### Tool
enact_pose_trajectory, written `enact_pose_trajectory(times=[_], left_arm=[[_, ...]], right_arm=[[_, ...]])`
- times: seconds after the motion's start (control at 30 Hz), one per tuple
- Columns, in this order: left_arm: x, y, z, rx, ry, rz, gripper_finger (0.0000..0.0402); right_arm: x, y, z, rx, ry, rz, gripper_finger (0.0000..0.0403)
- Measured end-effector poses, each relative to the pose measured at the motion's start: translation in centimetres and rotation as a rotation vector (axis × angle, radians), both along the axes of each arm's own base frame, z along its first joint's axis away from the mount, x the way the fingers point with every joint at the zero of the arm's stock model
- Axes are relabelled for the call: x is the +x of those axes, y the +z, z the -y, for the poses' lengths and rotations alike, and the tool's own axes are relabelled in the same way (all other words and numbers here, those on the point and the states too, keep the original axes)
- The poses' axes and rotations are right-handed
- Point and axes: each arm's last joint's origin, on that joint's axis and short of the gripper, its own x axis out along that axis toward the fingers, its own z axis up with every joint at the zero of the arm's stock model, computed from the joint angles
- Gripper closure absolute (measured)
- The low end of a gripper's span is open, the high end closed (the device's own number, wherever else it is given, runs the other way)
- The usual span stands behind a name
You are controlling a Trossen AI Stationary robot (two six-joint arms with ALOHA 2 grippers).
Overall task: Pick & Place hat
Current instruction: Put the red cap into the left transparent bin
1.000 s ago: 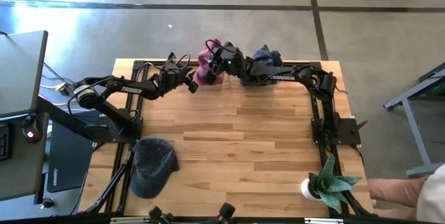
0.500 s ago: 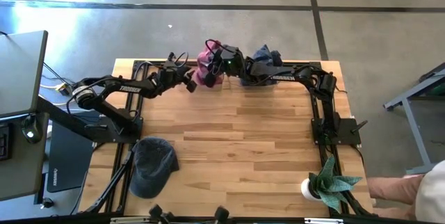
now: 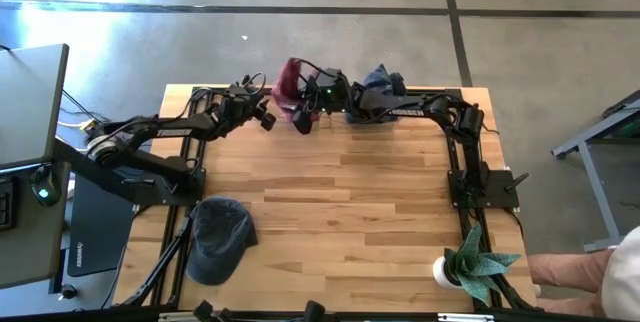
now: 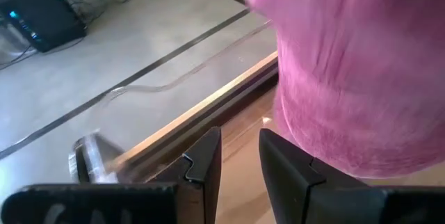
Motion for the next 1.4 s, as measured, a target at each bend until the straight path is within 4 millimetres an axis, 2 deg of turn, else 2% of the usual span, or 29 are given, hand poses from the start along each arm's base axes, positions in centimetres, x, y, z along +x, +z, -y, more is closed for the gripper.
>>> enact_pose_trajectory(times=[0.17,0.27,0.43,0.67,0.8,0.97,1.17,1.3,1.4], left_arm=[[-0.8,1.1,0.7,-0.009,0.000,0.008,0.0307],[-0.6,1.0,0.8,-0.024,-0.066,0.011,0.0307],[-0.1,0.4,0.4,-0.023,-0.072,0.011,0.0307],[1.3,-1.0,-0.6,-0.014,-0.118,0.079,0.0307],[2.2,-2.0,-1.0,-0.019,-0.191,0.131,0.0307],[2.4,-2.1,-0.8,-0.025,-0.283,0.125,0.0307],[1.2,-0.1,0.2,-0.051,-0.297,0.100,0.0307],[0.0,1.6,1.0,-0.051,-0.230,0.125,0.0307],[-0.6,2.8,1.5,-0.042,-0.230,0.178,0.0307]], right_arm=[[-0.3,0.2,0.6,-0.006,-0.020,0.004,0.0184],[-0.5,0.8,0.6,-0.014,-0.022,0.017,0.0186],[-0.9,1.6,0.3,-0.013,-0.018,0.010,0.0203],[-1.1,2.1,-1.3,0.009,0.009,-0.046,0.0224],[-1.2,1.5,-2.6,0.022,0.006,-0.144,0.0232],[-1.6,0.3,-4.1,0.006,-0.040,-0.311,0.0241],[-2.3,-0.4,-6.0,-0.130,-0.192,-0.516,0.0254],[-3.4,1.4,-7.8,-0.222,-0.273,-0.562,0.0262],[-4.5,3.0,-9.4,-0.241,-0.258,-0.581,0.0264]])
